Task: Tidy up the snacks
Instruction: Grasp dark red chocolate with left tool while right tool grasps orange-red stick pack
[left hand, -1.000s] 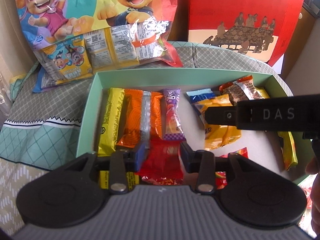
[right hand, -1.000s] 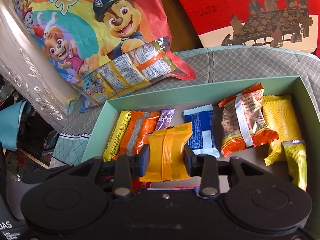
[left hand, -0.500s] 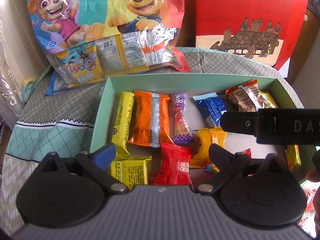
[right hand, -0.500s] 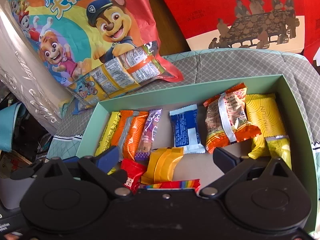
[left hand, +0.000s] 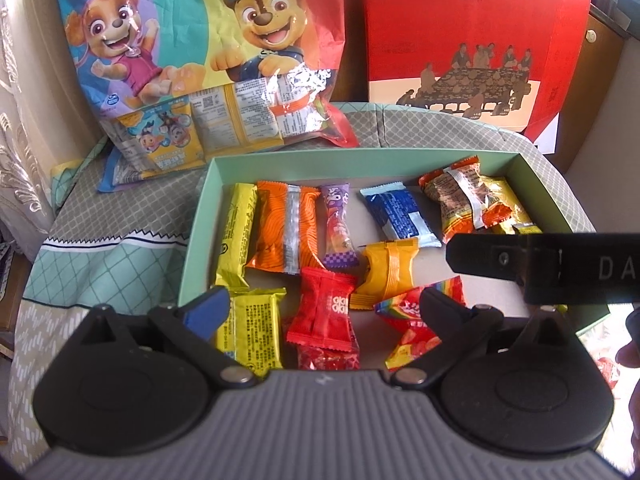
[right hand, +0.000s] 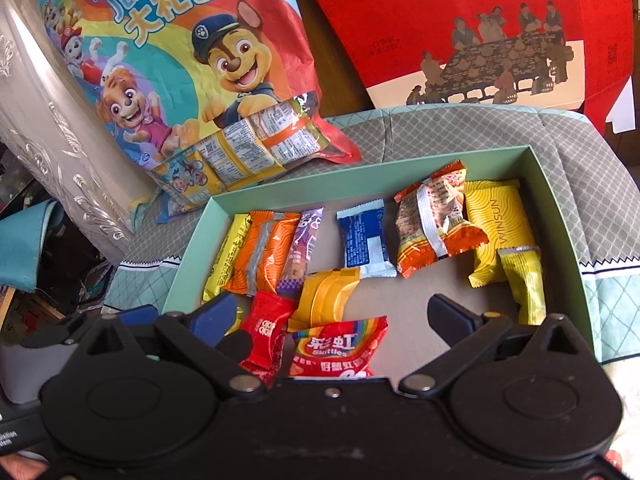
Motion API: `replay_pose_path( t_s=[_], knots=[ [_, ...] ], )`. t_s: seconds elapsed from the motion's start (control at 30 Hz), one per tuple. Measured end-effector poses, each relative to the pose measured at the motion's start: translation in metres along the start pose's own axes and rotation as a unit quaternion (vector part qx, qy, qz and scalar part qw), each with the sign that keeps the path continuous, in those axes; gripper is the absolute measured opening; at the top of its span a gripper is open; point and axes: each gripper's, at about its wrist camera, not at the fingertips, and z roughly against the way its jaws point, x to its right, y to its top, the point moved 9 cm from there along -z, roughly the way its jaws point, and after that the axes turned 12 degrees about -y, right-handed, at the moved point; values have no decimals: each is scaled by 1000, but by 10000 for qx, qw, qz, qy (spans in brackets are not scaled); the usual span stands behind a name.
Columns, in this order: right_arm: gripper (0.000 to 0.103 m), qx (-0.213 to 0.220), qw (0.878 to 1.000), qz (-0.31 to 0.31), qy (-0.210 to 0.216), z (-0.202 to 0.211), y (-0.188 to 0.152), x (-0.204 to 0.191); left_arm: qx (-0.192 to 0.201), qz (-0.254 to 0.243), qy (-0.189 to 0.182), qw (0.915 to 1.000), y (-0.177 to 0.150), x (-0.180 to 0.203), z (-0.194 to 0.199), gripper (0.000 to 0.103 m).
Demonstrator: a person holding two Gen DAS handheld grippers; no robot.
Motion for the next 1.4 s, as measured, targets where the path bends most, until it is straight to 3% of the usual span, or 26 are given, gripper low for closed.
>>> replay_pose_path(
  t_s=[0.33,0.57,0.77,0.93,1.27,1.4],
  knots=[
    [103,57,10000,-51,-19,42,-30,25,-99,-147,-184,9997,-35,27,24,103],
    [103,29,9994,-208,-268,63,-59,66,-349,-169,-367,9986,-69,48,19,103],
    [103,-239,9963,-607,-552,61,-94,114,-618,-206,-375,9972,-92,57,6,103],
    [102,-283,9944,-808,-615,49,-102,136,-723,-118,-306,9968,-96,55,0,103],
    [69,-450,9949,-575,-695,18,-115,158,-875,96,-160,9960,-93,53,-20,103],
    [67,-628,9953,-498,-549,23,-132,154,-942,121,-57,9955,-92,56,-37,103]
  ],
)
